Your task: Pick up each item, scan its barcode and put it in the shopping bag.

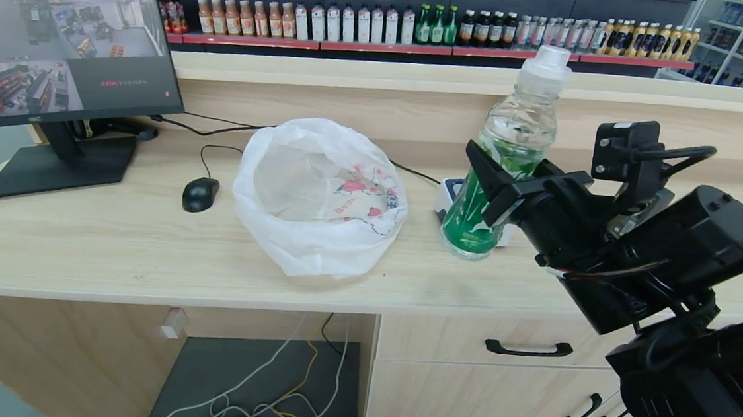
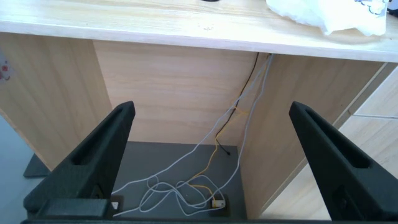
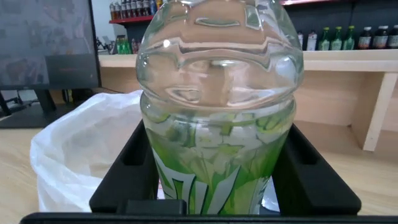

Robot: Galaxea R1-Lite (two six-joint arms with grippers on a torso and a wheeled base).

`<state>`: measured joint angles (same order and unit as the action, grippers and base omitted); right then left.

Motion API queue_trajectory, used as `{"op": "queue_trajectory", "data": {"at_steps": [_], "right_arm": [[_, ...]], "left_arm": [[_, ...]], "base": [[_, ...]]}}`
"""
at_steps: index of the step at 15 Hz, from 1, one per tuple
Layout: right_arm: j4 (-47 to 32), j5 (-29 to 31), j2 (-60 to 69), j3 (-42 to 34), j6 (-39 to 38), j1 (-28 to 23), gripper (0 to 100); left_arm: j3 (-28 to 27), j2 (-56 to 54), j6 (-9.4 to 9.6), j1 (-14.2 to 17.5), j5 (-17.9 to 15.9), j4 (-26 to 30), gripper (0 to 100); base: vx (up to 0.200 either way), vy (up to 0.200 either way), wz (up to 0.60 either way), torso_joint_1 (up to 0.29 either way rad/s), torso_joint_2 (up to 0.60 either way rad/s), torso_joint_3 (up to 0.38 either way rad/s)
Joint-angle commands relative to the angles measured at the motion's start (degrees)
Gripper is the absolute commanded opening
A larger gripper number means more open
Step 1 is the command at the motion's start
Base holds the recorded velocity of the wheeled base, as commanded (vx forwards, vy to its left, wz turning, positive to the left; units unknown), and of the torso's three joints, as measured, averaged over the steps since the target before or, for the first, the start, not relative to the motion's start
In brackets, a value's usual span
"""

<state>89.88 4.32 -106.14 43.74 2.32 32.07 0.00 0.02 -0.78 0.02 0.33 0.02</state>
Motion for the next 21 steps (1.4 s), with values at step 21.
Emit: {"op": "queue_trajectory", "data": {"at_steps": [21], "right_arm": [[-13.7, 14.5, -11.4, 23.1, -48.5, -10.2, 0]], "left_arm": [[0.0, 0.0, -0.01, 0.1, 0.0, 0.0, 100]], "base": [[0.0, 0.0, 0.0, 0.0, 0.0, 0.0]]}}
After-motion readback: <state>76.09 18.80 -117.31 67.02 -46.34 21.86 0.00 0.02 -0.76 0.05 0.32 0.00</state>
